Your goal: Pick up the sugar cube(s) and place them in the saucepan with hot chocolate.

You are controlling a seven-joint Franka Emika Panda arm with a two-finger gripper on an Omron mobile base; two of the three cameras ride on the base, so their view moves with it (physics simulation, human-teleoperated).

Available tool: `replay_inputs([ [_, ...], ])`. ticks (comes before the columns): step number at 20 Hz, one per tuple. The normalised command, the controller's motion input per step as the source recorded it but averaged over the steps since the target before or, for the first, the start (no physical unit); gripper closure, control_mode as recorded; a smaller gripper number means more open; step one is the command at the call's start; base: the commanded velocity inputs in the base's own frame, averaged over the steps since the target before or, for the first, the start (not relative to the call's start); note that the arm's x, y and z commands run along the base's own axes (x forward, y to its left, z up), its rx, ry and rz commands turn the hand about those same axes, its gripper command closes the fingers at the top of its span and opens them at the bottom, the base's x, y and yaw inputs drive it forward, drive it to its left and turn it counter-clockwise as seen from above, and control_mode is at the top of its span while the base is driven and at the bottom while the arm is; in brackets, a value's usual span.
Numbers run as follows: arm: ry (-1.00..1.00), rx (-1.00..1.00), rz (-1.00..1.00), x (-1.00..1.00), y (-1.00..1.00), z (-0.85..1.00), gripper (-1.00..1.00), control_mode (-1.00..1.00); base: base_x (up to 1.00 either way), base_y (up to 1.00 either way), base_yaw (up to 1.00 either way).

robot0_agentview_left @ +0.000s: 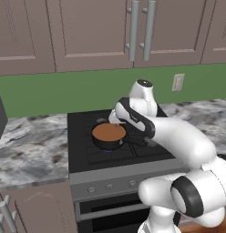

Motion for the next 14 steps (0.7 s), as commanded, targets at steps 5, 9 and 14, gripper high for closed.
replay_inputs([
  [5, -0.02, 0.0, 0.16, -0.03, -0.37, 0.44, -1.0, -1.0, 0.0, 0.0, 0.0],
  [9, 0.0, 0.04, 0.18, -0.29, -0.4, 0.64, -1.0, -1.0, 0.0, 0.0, 0.0],
  [14, -0.08, 0.06, 0.15, -0.67, -0.44, 0.74, -1.0, -1.0, 0.0, 0.0, 0.0],
])
